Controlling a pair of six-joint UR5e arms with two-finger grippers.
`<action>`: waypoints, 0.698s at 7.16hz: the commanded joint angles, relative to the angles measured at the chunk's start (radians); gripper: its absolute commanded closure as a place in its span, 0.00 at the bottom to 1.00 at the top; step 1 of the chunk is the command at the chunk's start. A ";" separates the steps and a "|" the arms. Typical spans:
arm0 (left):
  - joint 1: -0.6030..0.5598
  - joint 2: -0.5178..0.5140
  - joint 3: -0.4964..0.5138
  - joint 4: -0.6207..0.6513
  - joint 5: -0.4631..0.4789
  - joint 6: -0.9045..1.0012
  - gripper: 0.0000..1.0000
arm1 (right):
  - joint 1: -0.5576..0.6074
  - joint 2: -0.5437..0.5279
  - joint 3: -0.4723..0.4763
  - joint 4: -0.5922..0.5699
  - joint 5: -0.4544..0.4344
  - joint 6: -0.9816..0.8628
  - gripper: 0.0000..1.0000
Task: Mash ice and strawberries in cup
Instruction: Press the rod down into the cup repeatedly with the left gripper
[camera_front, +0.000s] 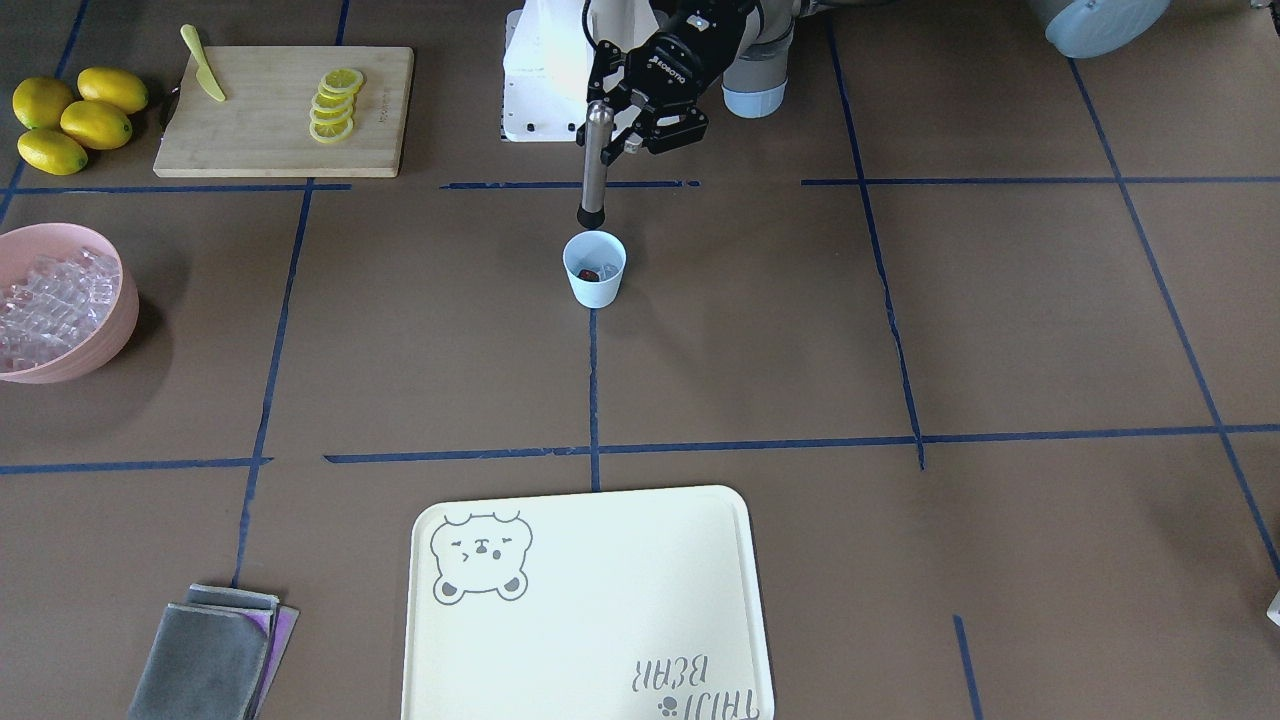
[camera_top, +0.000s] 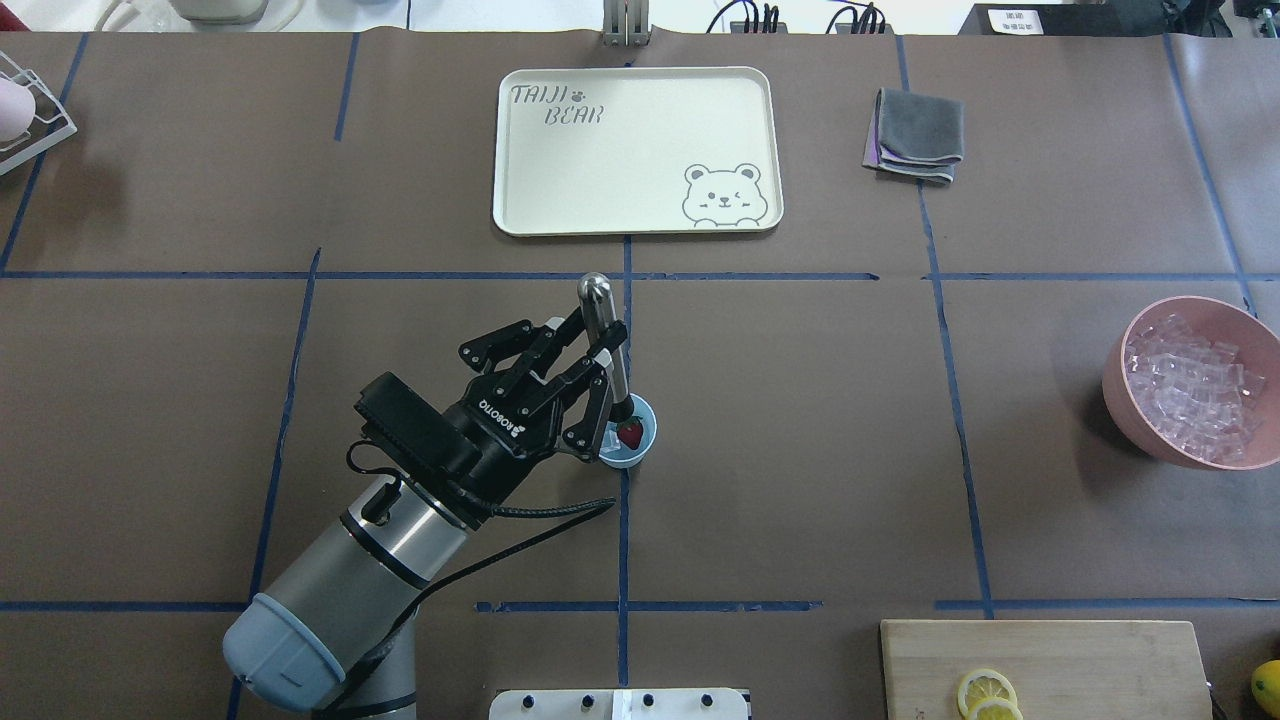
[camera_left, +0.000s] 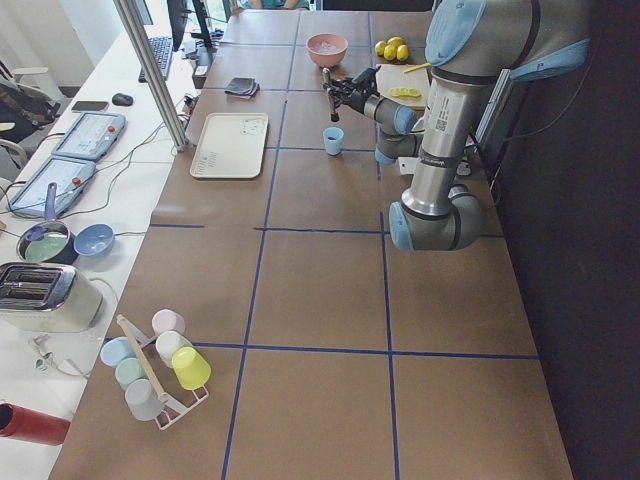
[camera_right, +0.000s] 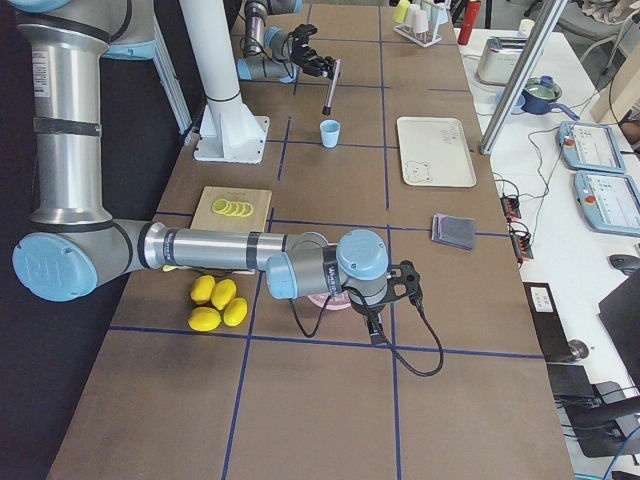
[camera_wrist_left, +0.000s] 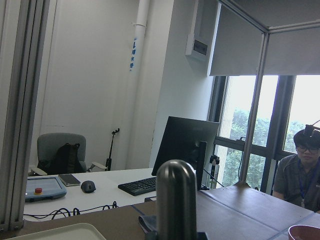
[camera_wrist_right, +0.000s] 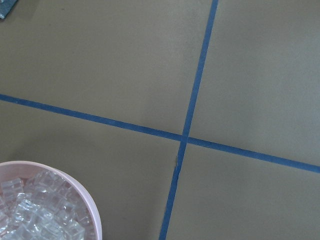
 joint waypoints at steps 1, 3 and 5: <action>-0.017 -0.006 0.046 -0.004 -0.004 -0.006 1.00 | -0.001 0.001 0.001 0.000 0.000 0.000 0.01; -0.016 -0.007 0.068 -0.008 -0.001 -0.011 1.00 | -0.001 0.001 0.001 0.000 0.000 0.000 0.01; -0.011 -0.009 0.079 -0.008 0.002 -0.011 1.00 | -0.001 0.001 0.000 -0.001 0.000 0.000 0.01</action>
